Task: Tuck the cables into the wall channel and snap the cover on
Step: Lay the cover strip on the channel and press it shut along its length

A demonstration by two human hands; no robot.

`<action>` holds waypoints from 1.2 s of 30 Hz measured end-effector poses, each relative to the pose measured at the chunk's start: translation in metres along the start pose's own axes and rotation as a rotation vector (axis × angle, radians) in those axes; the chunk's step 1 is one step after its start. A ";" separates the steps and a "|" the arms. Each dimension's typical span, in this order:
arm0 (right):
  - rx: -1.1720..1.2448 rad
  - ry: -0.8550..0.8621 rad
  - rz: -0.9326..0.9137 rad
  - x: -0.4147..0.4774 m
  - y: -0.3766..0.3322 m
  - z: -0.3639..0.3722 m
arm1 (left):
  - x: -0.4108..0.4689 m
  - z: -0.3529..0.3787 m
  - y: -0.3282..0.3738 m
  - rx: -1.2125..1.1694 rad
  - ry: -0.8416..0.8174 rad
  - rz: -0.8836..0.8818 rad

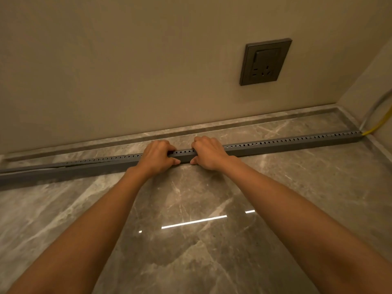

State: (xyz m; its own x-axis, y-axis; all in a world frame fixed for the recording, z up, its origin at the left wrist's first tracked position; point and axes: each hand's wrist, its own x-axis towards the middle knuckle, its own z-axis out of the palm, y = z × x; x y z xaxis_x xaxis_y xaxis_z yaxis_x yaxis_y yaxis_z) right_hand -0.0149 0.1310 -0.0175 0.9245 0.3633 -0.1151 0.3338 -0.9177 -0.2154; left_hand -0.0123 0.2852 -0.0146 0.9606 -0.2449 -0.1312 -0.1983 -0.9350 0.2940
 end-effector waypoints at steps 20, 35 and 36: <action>0.161 -0.056 0.082 0.025 -0.059 0.015 | -0.020 -0.035 -0.073 -0.058 -0.149 -0.112; 0.089 0.013 0.111 0.031 -0.085 0.019 | -0.023 -0.022 -0.077 0.241 -0.009 0.113; 0.089 0.019 0.119 0.031 -0.087 0.018 | -0.023 -0.023 -0.079 0.241 -0.005 0.122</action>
State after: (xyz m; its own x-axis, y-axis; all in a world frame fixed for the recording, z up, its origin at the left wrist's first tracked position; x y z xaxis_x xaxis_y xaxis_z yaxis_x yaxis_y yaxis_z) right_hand -0.0186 0.2255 -0.0202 0.9602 0.2489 -0.1265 0.2048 -0.9358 -0.2868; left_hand -0.0139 0.3708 -0.0127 0.9258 -0.3606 -0.1138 -0.3539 -0.9323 0.0745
